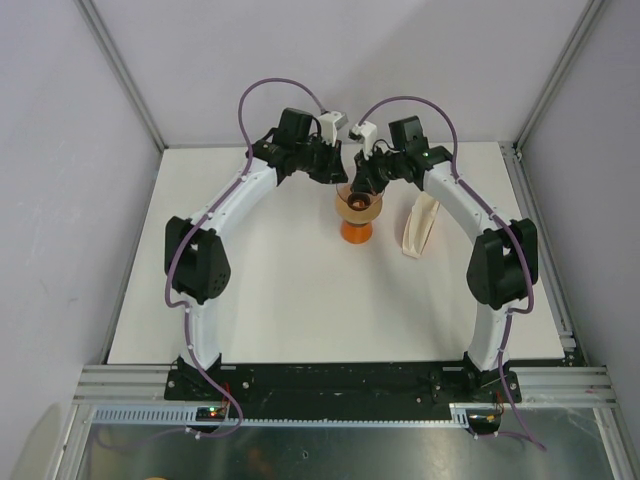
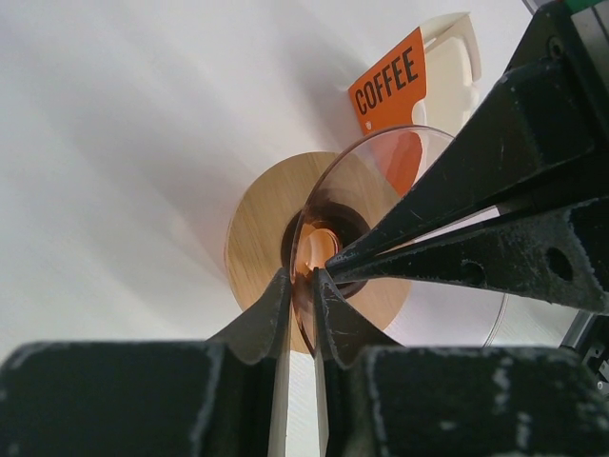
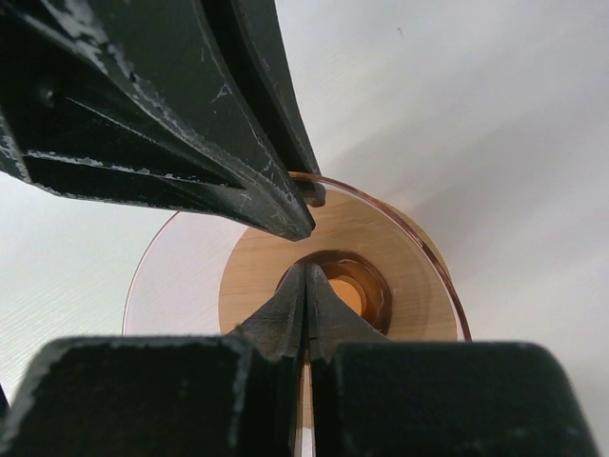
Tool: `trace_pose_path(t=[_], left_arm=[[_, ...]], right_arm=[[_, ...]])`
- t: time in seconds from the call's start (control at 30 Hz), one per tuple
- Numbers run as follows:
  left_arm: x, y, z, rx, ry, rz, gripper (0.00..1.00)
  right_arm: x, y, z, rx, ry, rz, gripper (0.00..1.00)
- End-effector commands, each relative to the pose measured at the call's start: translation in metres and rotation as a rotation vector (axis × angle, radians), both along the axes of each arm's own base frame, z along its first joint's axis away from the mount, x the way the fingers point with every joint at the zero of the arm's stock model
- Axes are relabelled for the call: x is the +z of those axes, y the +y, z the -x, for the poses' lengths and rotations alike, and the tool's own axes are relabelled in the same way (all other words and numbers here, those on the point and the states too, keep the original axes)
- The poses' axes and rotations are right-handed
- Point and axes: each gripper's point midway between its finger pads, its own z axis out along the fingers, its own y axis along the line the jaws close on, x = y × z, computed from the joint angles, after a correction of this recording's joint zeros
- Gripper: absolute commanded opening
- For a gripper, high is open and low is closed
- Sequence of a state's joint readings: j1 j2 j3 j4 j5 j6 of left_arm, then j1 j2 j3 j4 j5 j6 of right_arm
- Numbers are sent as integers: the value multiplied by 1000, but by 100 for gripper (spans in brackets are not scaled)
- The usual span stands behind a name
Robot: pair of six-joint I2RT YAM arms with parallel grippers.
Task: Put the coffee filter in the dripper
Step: Place the coffee dripper in the dripper holder.
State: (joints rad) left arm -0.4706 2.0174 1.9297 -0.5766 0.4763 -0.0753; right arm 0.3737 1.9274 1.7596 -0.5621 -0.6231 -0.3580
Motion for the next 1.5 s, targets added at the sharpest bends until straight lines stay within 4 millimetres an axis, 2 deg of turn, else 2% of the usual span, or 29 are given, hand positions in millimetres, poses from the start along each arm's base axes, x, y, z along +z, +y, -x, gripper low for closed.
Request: trace_pose_path(t=[0.0, 0.1, 0.23, 0.37, 0.63, 0.87, 1.13, 1.3, 1.47], left_arm=[[-59, 21, 15, 5, 139, -136, 0], [-54, 21, 14, 8, 129, -135, 0], [-46, 22, 13, 15, 108, -133, 0], [-42, 22, 13, 18, 100, -132, 0], [-37, 24, 13, 23, 87, -132, 0], [-34, 24, 12, 23, 80, -130, 0], [-32, 23, 12, 22, 78, -126, 0], [-33, 23, 11, 22, 80, -126, 0], [-35, 22, 11, 22, 84, -128, 0]], right_arm=[[-27, -34, -5, -100, 76, 73, 0], [-13, -34, -9, -115, 51, 59, 0], [5, -34, -11, -141, 29, 42, 13], [21, -36, -14, -170, 9, 27, 20], [39, -47, -16, -220, -12, 16, 37], [47, -58, -11, -260, -2, 24, 45], [34, -70, 2, -318, 33, 60, 42], [20, -76, 4, -352, 71, 81, 31], [6, -81, 5, -380, 100, 101, 15]])
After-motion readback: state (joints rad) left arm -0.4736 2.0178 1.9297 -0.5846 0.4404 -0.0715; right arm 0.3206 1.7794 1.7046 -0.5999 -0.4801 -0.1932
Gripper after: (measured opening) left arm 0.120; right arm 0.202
